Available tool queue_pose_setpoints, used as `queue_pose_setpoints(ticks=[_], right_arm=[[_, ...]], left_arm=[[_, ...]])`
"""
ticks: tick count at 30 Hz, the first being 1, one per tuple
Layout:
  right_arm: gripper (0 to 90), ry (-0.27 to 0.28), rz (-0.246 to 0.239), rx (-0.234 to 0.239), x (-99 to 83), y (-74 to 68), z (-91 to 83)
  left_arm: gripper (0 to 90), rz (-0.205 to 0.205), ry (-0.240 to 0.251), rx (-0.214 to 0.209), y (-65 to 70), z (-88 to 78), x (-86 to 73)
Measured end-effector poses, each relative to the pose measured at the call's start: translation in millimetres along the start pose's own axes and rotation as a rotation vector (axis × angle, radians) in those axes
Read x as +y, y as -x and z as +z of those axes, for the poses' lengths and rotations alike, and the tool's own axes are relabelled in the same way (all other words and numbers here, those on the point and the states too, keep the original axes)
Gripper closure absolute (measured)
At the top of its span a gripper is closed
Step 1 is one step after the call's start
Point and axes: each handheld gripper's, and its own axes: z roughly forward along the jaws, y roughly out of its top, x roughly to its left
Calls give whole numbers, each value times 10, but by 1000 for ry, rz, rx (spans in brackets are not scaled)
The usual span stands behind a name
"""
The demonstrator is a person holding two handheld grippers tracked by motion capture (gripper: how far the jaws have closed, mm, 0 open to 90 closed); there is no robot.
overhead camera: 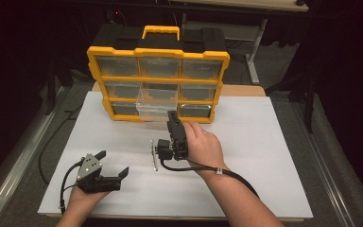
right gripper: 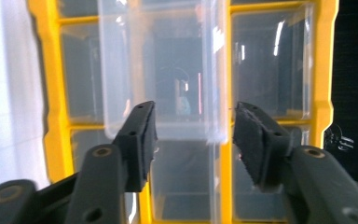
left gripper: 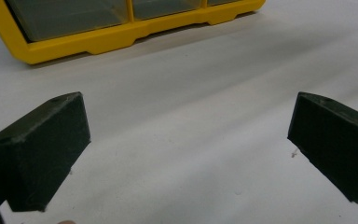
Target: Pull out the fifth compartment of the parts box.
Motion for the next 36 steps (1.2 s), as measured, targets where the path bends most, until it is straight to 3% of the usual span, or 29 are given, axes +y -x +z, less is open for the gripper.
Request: queue_pose_setpoints(ticks=[10,12,14,15,26,36], right_arm=[[445,-32,-15,41,-305,-240,-98],[440,-51,6,59,-386,-329,-117],[437,-52,-16,67,-453,-380,-125],[435,-64,2,77,-487,-428,-138],[417,-110,-23,147,-822,-798,-264],[393,-147,-22,162,-1109,-941,-423]], left_arm=[[0,12,-15,-4,15,21,-9],[0,15,-17,-5,21,27,-10],[0,15,-17,-4,21,32,-12],[0,16,-18,-4,21,33,-13],[0,8,-14,-8,19,29,-9],[0,14,-14,-10,40,31,-7]])
